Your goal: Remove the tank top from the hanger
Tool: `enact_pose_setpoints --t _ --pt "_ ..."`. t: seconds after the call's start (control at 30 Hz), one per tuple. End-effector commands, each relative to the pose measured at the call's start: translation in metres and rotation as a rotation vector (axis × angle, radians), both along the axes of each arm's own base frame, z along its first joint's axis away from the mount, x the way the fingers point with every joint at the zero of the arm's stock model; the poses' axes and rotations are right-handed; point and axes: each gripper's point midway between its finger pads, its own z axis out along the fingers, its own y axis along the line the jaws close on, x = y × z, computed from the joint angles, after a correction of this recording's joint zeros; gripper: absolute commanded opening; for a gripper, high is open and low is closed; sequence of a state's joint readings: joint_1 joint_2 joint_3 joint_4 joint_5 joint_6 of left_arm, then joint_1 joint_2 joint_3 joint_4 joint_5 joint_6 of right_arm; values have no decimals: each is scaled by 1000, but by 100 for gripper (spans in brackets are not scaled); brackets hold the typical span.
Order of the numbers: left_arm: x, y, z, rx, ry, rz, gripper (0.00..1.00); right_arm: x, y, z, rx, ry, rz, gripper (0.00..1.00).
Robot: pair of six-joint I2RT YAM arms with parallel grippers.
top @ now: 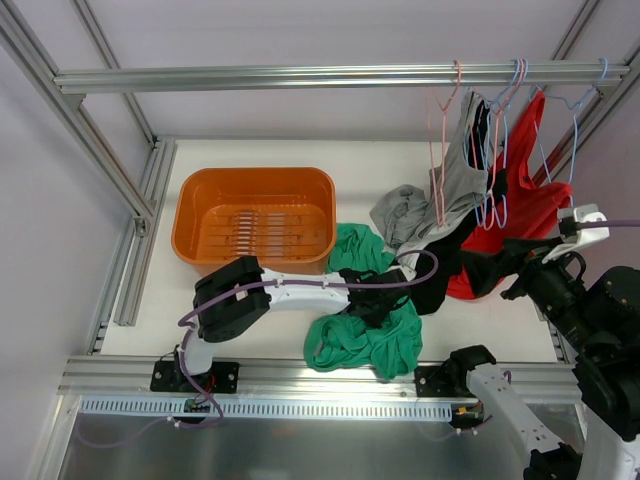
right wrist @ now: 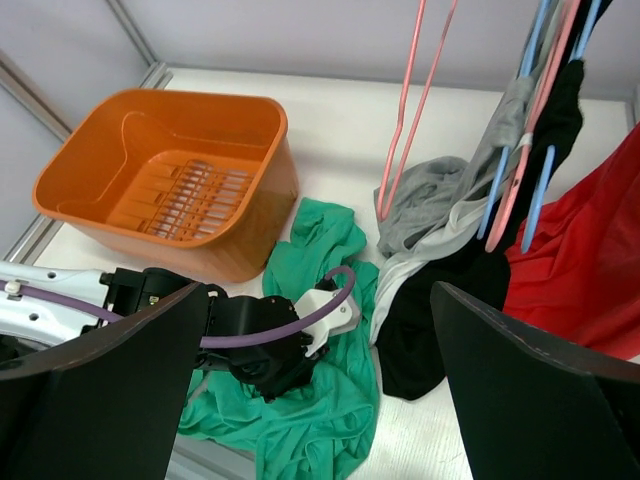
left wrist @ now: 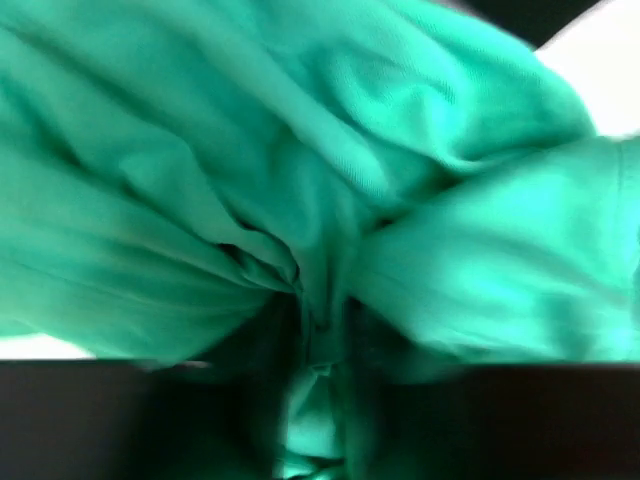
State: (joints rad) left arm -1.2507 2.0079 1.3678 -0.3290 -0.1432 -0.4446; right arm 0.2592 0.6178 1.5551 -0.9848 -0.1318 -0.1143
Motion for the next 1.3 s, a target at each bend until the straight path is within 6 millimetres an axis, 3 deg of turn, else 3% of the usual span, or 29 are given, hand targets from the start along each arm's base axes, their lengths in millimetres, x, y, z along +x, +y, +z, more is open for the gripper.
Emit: enact_pose_setpoints --t 0.0,0.03,0.07,0.13,0.17,0.23,0.27,0.33,0.43,0.6,0.63,0.67,0.77,0.8,0.83,0.87,0.93,0.97,1.03,1.07,1.13,1.17,1.23,1.27 --pt "-47 29 -46 140 134 -37 6 0 8 1 -7 -42 54 99" --pt "-52 29 -38 124 140 -46 0 1 8 -3 -15 -38 56 99" --pt "-55 23 -12 62 132 -55 0 1 8 -4 -19 -36 55 99" --pt "-58 27 13 22 93 -66 0 2 6 -6 -28 -36 47 100" --pt "-61 26 46 -43 55 -84 0 3 6 -6 -30 -37 43 99" --pt "-51 32 78 -82 -33 -55 0 4 4 -6 -34 -40 33 100" --pt "-48 35 108 -138 -77 -40 0 4 4 -6 -31 -42 31 100" --pt "-31 48 140 -155 -181 20 0 7 3 -8 -30 -44 20 99" --pt "-10 69 210 -254 -331 91 0 11 1 -8 -22 -54 3 99" --pt "19 98 308 -344 -553 179 0 16 0 -8 -16 -50 -13 99" --pt "23 106 325 -357 -589 199 0 16 0 -7 -15 -53 -15 100" --pt "32 116 354 -372 -663 235 0 16 -1 -6 -16 -55 -16 99" --pt "50 147 403 -347 -819 339 0 16 -3 -5 -18 -61 -28 99" --pt "54 159 436 -391 -861 395 0 16 -3 -4 -18 -62 -31 99" --pt "61 165 450 -379 -894 427 0 17 -4 -5 -18 -59 -34 99" --pt "63 180 486 -424 -934 453 0 16 -3 -3 -15 -61 -31 99" --pt "68 185 511 -459 -958 468 0 18 -1 -4 -9 -52 -26 100" --pt "75 204 539 -482 -1000 498 0 17 -1 -2 -5 -56 -24 99" --pt "89 210 550 -464 -1033 523 0 18 0 -1 0 -59 -23 100" --pt "103 228 558 -456 -1056 579 0 17 0 0 4 -62 -23 99" --pt "113 235 555 -455 -1052 612 0 18 0 2 7 -67 -23 99" --pt "124 240 542 -411 -1045 636 0 20 1 2 7 -64 -22 99" --pt "126 245 530 -420 -1019 637 0 21 0 6 10 -69 -28 99" --pt "132 241 508 -405 -980 654 0 24 1 6 11 -62 -29 100"
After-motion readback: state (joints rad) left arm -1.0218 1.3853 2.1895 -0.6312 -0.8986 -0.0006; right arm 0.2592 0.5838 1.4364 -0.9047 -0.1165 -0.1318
